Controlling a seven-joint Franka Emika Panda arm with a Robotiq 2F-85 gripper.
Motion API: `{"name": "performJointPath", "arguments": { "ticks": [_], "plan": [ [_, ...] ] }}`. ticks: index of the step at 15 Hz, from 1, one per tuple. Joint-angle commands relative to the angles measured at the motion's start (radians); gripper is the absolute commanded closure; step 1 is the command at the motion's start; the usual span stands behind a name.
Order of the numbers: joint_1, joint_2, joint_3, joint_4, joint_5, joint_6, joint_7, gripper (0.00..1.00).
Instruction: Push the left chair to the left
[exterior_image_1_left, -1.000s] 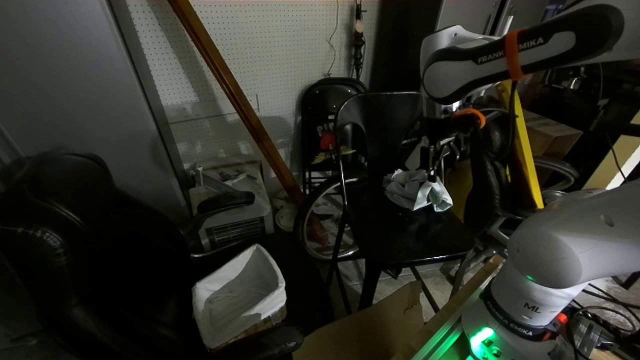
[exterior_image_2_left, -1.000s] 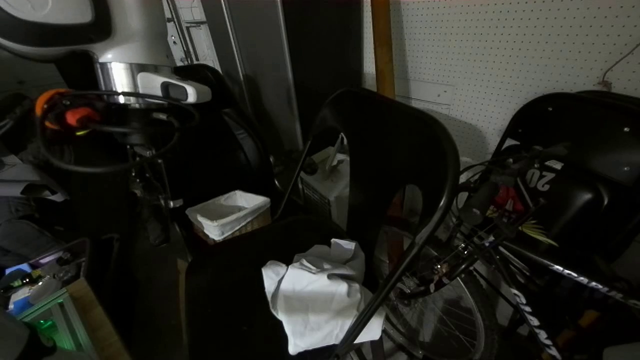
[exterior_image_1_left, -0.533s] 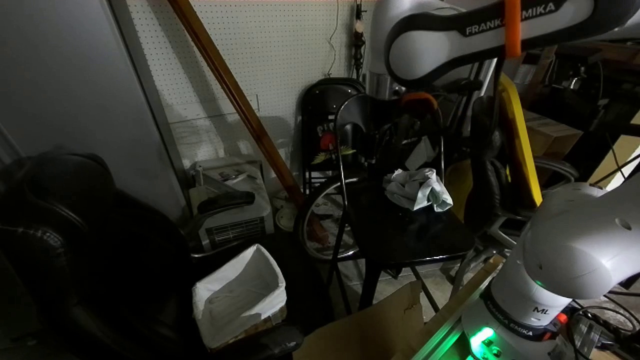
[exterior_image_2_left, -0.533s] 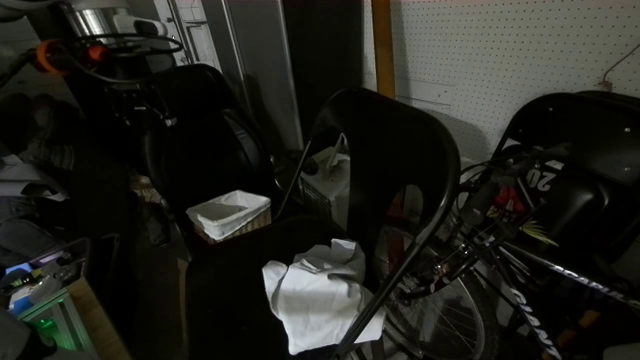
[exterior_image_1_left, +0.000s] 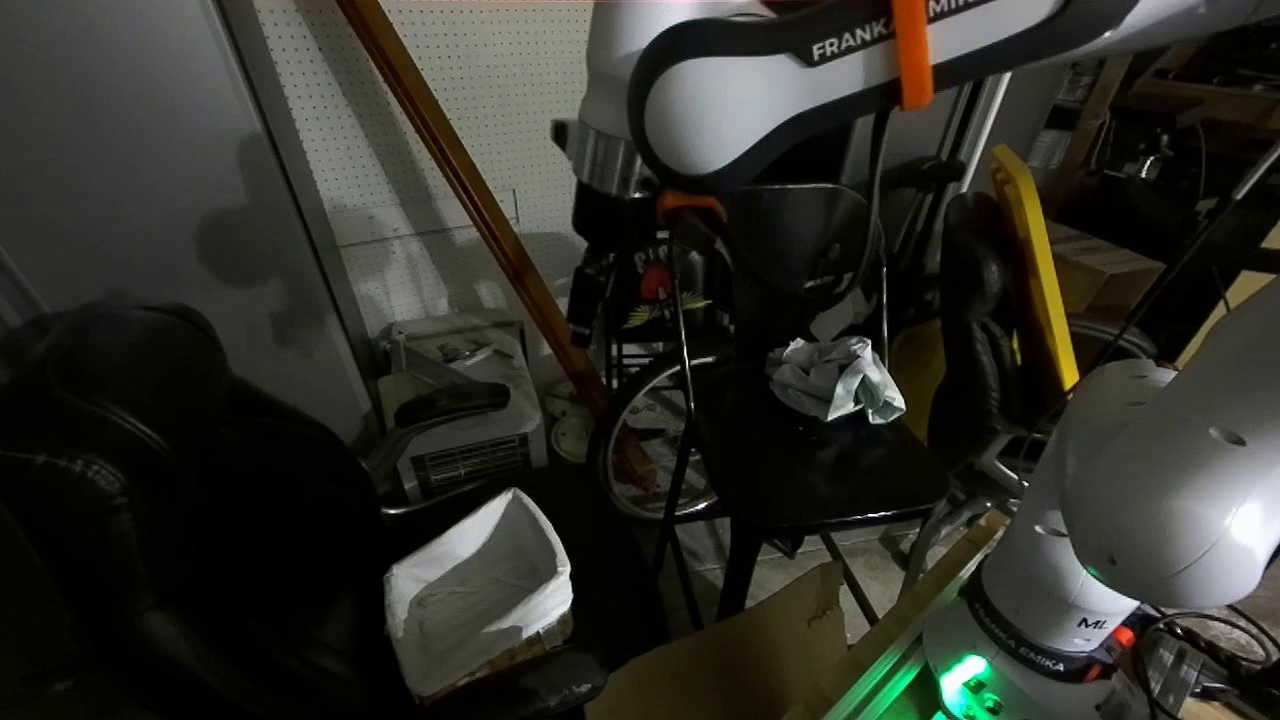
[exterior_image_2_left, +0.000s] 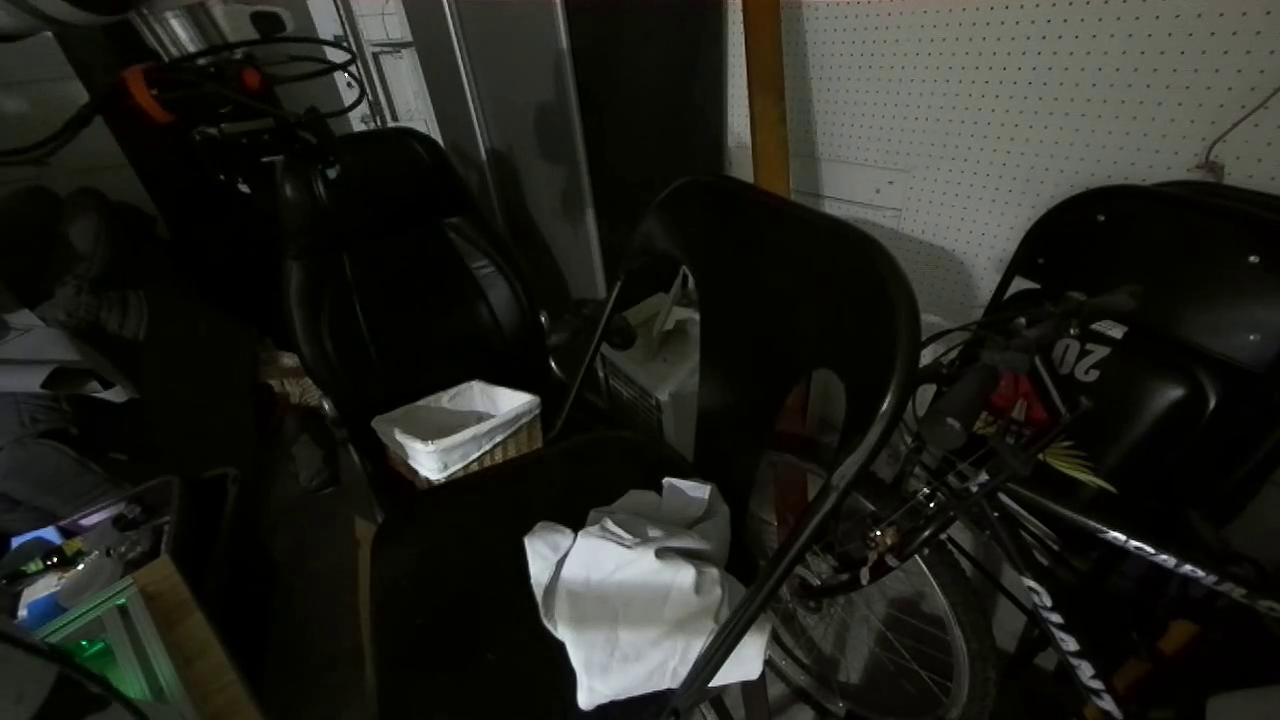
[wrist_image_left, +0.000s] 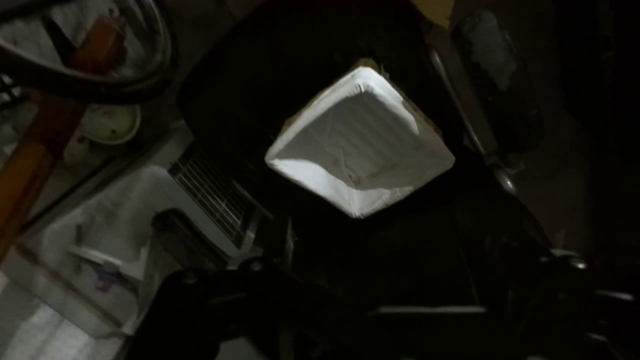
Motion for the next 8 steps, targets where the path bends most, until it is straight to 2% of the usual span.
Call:
{"name": "performJointPath", "arguments": {
  "ticks": [1,5,6,8],
  "plan": [
    [0.041,0.155,0.033,0.116,0.040,0.100,-0.124,0.00],
    [0.073,0.296,0.073,0.211,0.111,0.207,-0.283,0.00],
    [0.047,0.215,0.079,0.137,0.052,0.184,-0.188,0.00],
    [0.053,0.268,0.092,0.173,0.075,0.204,-0.233,0.00]
  ]
}}
